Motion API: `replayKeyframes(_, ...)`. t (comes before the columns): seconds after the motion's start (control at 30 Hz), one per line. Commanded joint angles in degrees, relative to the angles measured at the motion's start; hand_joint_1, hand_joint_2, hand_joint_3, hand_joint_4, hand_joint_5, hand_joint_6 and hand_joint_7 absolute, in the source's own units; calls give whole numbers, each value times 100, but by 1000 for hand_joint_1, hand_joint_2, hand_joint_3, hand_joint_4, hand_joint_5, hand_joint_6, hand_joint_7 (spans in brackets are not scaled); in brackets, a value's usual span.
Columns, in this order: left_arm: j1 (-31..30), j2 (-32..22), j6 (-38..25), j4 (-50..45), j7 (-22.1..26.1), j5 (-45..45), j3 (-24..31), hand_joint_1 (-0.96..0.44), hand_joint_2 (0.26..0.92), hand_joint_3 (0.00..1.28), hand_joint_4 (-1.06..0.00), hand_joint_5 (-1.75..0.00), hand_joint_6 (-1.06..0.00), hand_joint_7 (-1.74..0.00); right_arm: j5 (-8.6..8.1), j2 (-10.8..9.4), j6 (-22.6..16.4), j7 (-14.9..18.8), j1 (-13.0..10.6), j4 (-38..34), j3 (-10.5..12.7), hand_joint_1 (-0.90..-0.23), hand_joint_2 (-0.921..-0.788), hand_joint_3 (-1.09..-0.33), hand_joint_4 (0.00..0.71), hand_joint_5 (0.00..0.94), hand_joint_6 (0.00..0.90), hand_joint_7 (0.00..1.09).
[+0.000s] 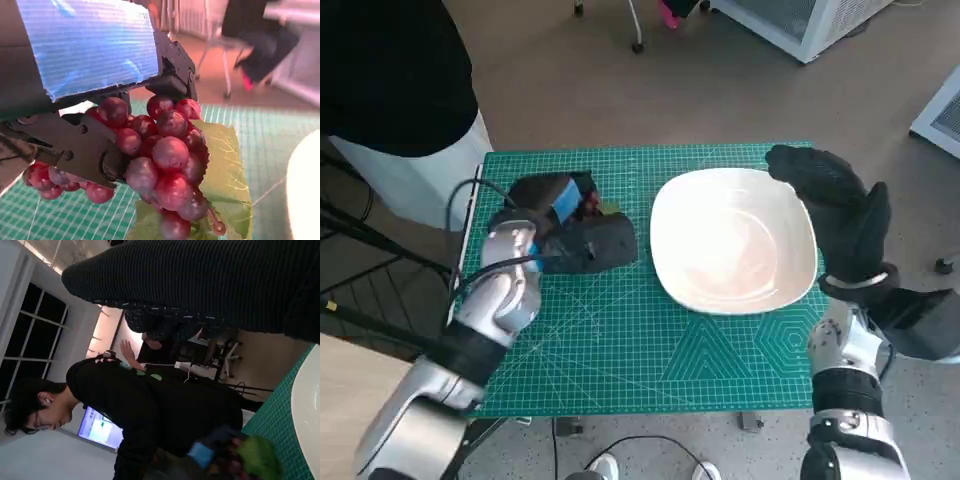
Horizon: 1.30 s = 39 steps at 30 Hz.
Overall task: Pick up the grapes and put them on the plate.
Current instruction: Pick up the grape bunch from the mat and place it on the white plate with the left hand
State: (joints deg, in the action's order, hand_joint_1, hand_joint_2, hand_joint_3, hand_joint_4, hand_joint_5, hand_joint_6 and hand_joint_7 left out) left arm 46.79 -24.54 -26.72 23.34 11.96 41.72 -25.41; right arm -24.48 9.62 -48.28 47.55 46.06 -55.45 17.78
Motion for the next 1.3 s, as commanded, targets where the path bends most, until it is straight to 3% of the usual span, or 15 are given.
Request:
replayKeyframes(0.03,-212,-111,-131,-497,107,99,118,0,920,58,-714,-1228,-635,-1064,11,-48,34,-22,-25,-85,15,-616,-921,-572,318,1,422,7)
replayKeyframes(0.27,-250,-132,-187,-738,207,208,155,2,921,125,-613,-1395,-599,-1039,-9,-42,67,-12,-8,-85,30,-617,-921,-571,319,2,424,6)
replayKeyframes(0.47,-233,-104,-235,-864,275,301,121,0,921,132,-566,-1346,-602,-1138,-22,-43,89,-3,-20,-86,47,-615,-921,-571,321,2,426,7)
replayKeyframes(0.9,157,525,-246,-848,340,484,-164,1,921,94,-647,-1364,-634,-1001,10,-71,52,-53,-104,21,35,-612,-921,-568,325,3,434,9)
replayKeyframes(1.3,787,1067,752,193,-47,537,-544,1,919,87,-656,-1300,-632,-1064,45,-72,11,-155,-301,273,-2,-604,-921,-562,312,0,427,4)
